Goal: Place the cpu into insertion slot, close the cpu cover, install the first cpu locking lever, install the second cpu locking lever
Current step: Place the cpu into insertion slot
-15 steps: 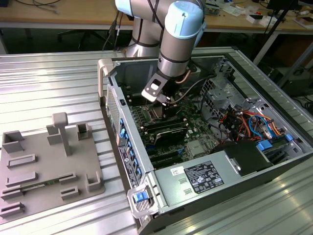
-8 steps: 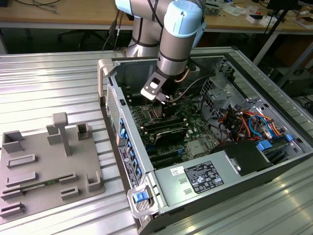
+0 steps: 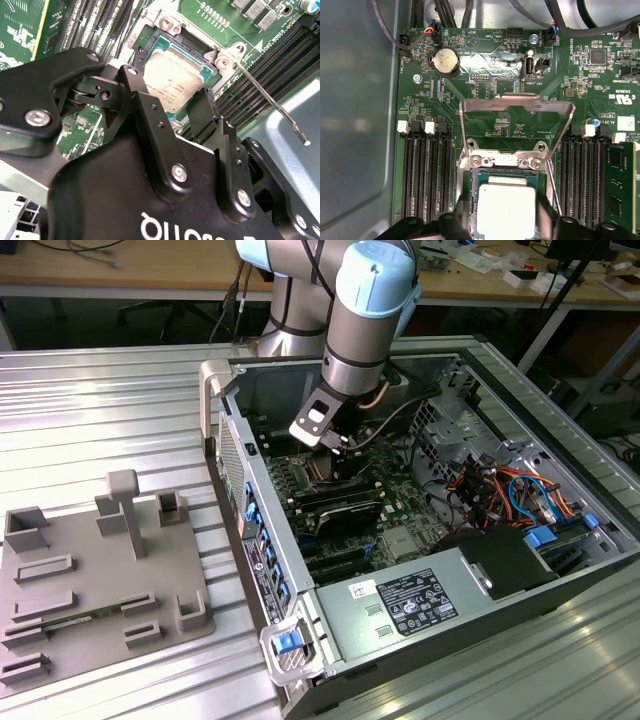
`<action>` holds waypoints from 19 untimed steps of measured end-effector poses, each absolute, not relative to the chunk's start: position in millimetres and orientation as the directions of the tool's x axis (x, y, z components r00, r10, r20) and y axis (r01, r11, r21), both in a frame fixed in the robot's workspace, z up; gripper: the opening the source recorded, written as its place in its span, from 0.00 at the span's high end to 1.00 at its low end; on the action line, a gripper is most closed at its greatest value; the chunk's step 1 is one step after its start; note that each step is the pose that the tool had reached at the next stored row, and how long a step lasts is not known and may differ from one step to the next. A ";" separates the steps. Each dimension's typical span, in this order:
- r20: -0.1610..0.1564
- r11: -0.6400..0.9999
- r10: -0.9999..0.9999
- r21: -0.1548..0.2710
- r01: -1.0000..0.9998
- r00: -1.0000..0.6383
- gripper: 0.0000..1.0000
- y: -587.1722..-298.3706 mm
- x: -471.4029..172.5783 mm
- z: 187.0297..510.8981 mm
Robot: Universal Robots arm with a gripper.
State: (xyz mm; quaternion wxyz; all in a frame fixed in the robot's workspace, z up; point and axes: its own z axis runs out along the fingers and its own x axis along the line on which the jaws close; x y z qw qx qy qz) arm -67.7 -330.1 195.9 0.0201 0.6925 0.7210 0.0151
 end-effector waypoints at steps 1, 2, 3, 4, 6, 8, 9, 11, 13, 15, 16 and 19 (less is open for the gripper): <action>-0.007 0.040 0.999 0.050 0.998 -0.040 0.42 -330.0 -67.0 195.5; -0.011 0.045 0.999 0.050 0.998 -0.044 0.42 -332.7 -67.0 195.4; -0.013 0.045 0.999 0.050 0.998 -0.045 0.42 -332.8 -67.0 195.6; -0.014 0.046 0.999 0.050 0.998 -0.045 0.42 -332.9 -66.8 195.6; -0.014 0.046 0.999 0.050 0.998 -0.045 0.42 -332.9 -66.6 195.6; -0.014 0.046 0.999 0.050 0.998 -0.045 0.42 -332.9 -66.3 195.6; -0.015 0.046 0.999 0.050 0.998 -0.045 0.42 -332.9 -66.2 195.5; -0.015 0.046 0.999 0.050 0.998 -0.045 0.42 -332.9 -66.2 195.5; -0.015 0.046 0.999 0.050 0.998 -0.045 0.42 -332.8 -66.1 195.5; -0.015 0.046 0.999 0.050 0.998 -0.045 0.42 -332.9 -65.9 195.6; -0.015 0.046 0.999 0.050 0.998 -0.045 0.42 -332.8 -65.6 195.6; -0.015 0.046 0.999 0.050 0.998 -0.045 0.42 -332.9 -64.7 195.6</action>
